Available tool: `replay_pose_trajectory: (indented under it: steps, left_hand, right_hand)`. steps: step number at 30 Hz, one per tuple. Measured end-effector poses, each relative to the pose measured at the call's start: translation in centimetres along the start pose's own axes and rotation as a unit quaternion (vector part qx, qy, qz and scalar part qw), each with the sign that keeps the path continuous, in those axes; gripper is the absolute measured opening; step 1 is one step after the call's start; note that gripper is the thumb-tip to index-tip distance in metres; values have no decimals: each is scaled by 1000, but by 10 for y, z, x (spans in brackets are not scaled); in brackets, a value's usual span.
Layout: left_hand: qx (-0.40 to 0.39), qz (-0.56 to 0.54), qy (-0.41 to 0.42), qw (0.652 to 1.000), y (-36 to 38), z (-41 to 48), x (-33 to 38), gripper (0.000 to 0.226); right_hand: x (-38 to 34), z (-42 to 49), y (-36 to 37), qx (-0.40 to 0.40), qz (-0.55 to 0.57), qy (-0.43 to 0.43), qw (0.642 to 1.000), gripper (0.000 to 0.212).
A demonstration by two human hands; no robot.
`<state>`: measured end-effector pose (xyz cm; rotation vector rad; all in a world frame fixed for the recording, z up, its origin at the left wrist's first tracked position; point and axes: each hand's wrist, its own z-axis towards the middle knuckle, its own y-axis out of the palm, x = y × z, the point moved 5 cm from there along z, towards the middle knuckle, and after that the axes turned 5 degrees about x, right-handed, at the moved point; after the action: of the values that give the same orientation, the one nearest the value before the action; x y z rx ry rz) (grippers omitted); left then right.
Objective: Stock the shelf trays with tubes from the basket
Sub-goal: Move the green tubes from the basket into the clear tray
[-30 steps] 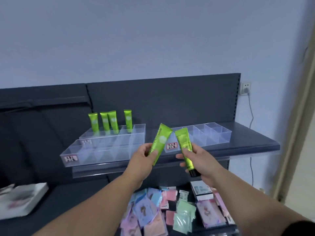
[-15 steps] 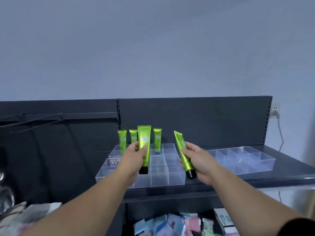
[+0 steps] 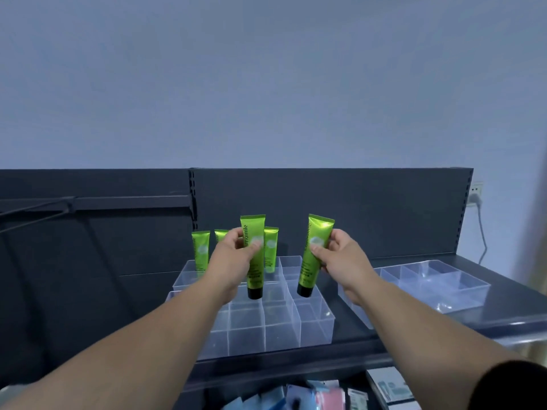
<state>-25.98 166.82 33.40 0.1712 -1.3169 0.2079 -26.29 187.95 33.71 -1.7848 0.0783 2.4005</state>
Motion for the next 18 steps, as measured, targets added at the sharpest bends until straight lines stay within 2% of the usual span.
replay_pose_trajectory:
  steps: [5, 9, 11, 15, 18]
  left_hand:
    - [15, 27, 11, 999, 17, 28, 1, 43]
    - [30, 52, 11, 998, 27, 52, -2, 50]
    - [33, 72, 15, 997, 32, 63, -6, 43]
    - [36, 150, 34, 987, 41, 75, -14, 10]
    - [34, 190, 30, 981, 44, 83, -24, 14]
  right_hand:
    - [6, 44, 2, -9, -14, -28, 999, 15]
    - [12, 84, 7, -33, -47, -48, 997, 14]
    - [17, 101, 9, -44, -78, -69, 994, 14]
    - [27, 124, 13, -52, -147, -105, 982, 13]
    - [34, 137, 18, -58, -171, -124, 976, 13]
